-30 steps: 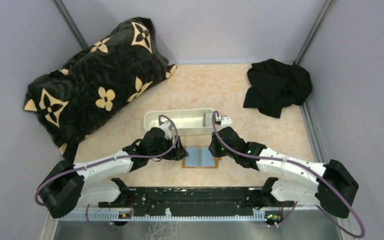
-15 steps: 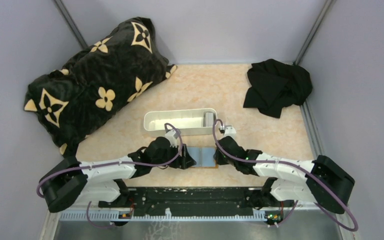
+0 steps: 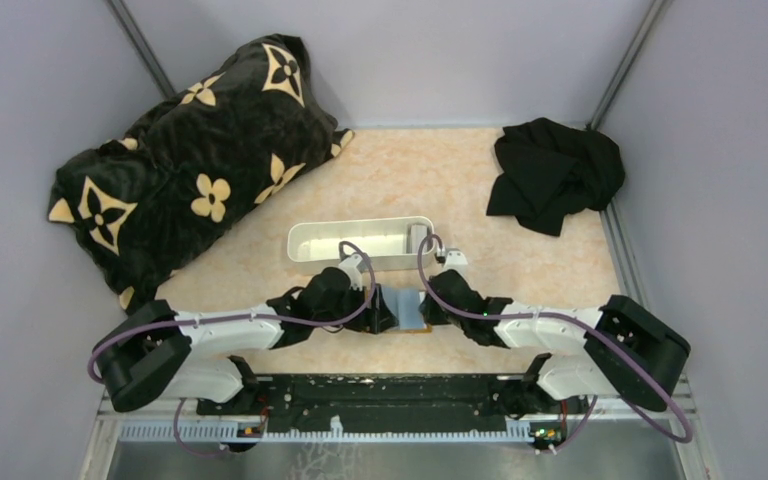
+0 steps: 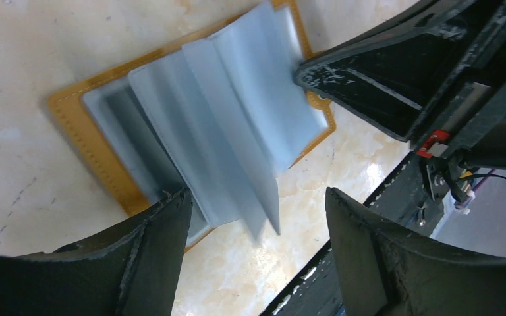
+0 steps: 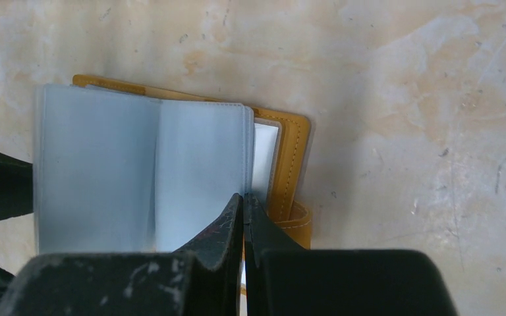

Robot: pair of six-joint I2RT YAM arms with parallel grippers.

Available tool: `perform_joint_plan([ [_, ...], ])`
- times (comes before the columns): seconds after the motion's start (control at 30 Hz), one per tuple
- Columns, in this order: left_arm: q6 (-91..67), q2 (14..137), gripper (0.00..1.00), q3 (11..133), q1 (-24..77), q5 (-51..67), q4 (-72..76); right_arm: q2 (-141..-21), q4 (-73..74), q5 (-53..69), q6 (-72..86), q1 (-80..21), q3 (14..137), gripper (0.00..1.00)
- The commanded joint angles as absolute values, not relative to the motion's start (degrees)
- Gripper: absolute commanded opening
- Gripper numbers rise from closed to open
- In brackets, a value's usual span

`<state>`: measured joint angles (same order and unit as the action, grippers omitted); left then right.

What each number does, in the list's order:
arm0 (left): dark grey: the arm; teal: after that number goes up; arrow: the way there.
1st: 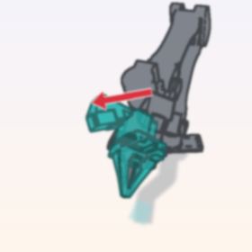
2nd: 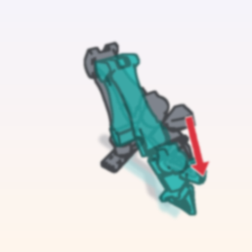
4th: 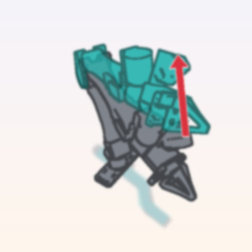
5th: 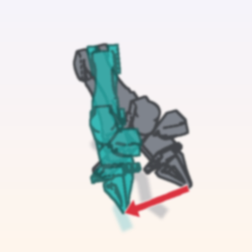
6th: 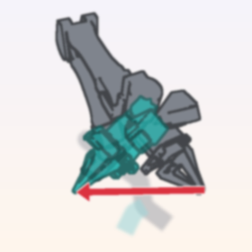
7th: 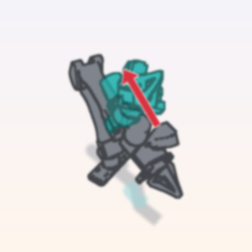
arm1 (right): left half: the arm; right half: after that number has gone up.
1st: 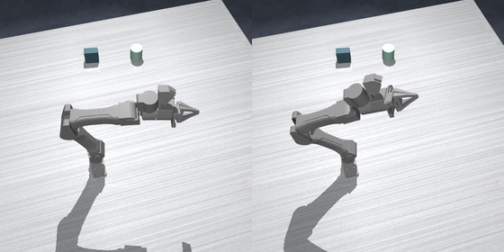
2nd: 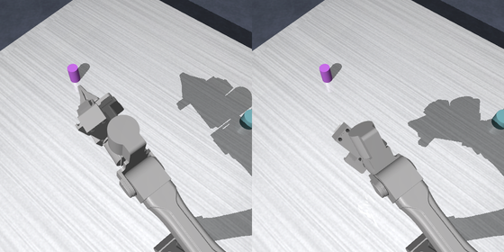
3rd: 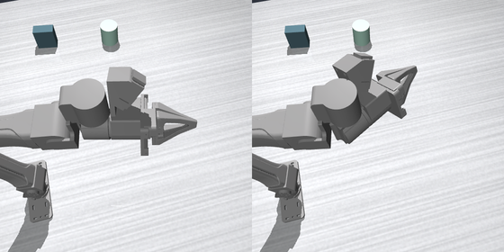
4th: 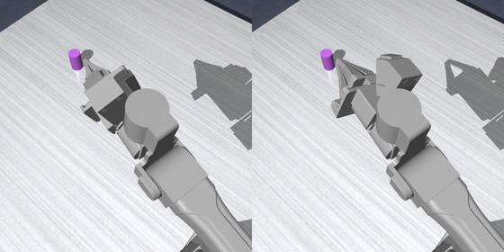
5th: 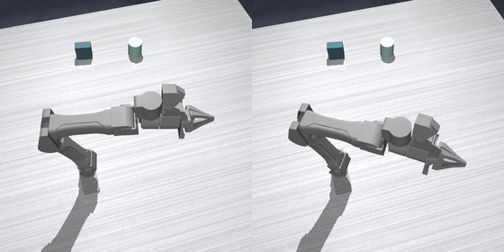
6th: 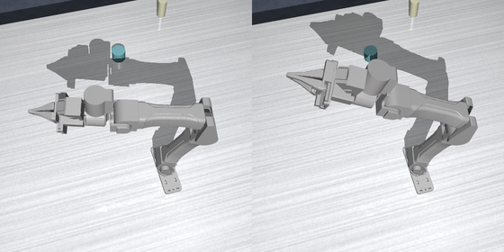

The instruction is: Take the credit cards out of the card holder

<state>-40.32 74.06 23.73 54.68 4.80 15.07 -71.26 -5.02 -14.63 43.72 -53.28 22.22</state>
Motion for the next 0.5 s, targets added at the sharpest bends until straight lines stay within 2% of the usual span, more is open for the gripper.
perform_joint_plan([
  [0.0,-39.4,73.6,0.80,26.1,55.1,6.7,17.3,-75.3,-2.4,-11.9,43.4,-52.7,22.7,0.00],
  [0.33,-38.9,74.2,0.80,27.7,55.2,7.9,17.7,-76.0,-2.2,-10.5,43.2,-51.7,23.2,0.00],
  [0.47,-38.6,76.4,0.79,28.6,55.2,8.5,18.8,-70.2,-0.7,-11.0,43.8,-51.7,22.5,0.00],
])
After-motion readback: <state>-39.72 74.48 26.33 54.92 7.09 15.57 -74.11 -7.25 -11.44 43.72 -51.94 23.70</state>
